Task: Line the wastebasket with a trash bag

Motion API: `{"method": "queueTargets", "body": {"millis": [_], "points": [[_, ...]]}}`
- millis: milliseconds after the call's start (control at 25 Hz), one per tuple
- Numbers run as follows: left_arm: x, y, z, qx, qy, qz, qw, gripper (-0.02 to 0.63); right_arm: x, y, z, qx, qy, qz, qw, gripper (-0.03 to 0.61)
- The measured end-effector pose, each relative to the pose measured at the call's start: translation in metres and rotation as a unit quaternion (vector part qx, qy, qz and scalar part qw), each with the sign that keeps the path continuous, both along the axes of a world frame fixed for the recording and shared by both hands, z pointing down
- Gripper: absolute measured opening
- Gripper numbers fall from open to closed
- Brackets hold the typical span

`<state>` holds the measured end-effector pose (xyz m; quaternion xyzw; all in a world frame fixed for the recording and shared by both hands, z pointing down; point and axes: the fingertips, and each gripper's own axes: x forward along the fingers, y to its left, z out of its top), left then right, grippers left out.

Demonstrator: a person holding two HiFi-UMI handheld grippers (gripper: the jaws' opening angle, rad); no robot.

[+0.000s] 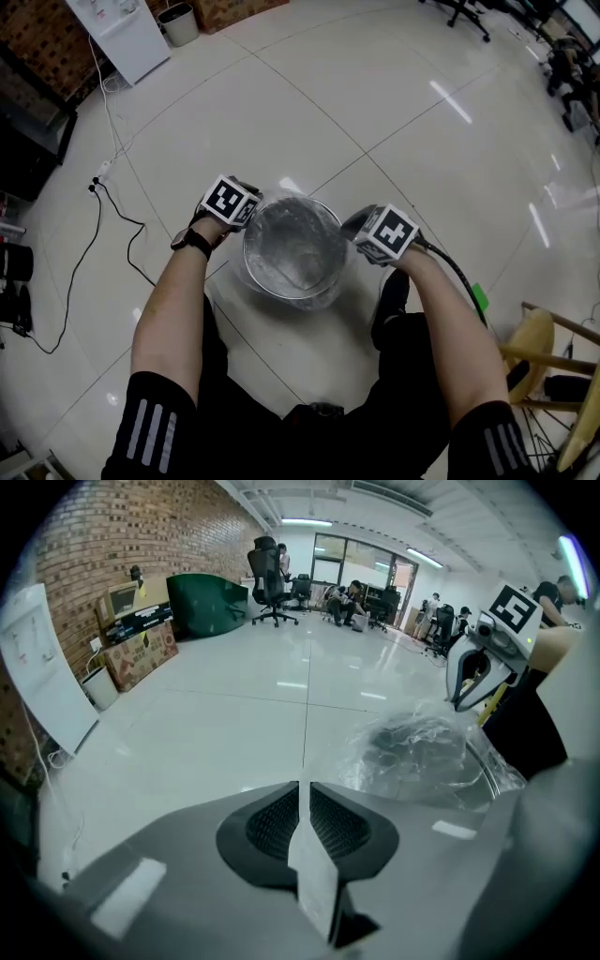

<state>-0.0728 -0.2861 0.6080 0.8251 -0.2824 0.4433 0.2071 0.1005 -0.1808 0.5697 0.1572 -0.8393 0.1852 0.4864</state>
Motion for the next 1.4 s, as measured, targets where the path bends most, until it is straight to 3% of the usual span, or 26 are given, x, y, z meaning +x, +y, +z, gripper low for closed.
{"method": "queueTargets", "body": {"millis": [240,560,800,920,1080,1320,1400], "points": [[0.003,-0.010,-0.010,0.020,0.008,-0.002,0.9998,0.028,0.036,-0.043,-0.023,0.063,0.021,0.067,0.996,0.006],[0.016,-0.008,0.010,0.012,-0.008,0.022,0.9997,0.029,0.068,-0.052,0.037,0.090,0.120,0.058,0.987,0.006],[0.012,-0.033,0.004,0.071,-0.040,0.003,0.9967,-0.006,0.085,-0.096,0.035,0.175,0.175,0.111,0.963,0.006],[0.005,-0.022,0.024,0.014,-0.044,0.003,0.9989,-0.006,0.076,-0.091,0.045,0.117,0.151,0.120,0.974,0.006],[0.001,-0.001,0.046,-0.050,-0.037,0.016,0.9980,-0.006,0.064,-0.055,0.084,0.019,0.153,0.072,0.985,0.006],[-0.014,0.012,0.059,-0.075,-0.036,0.008,0.9965,-0.003,0.061,-0.017,0.119,-0.041,0.157,0.044,0.986,0.006],[-0.014,0.017,0.060,-0.079,-0.035,0.009,0.9962,0.001,0.051,-0.001,0.127,-0.073,0.138,0.045,0.987,0.006]]}}
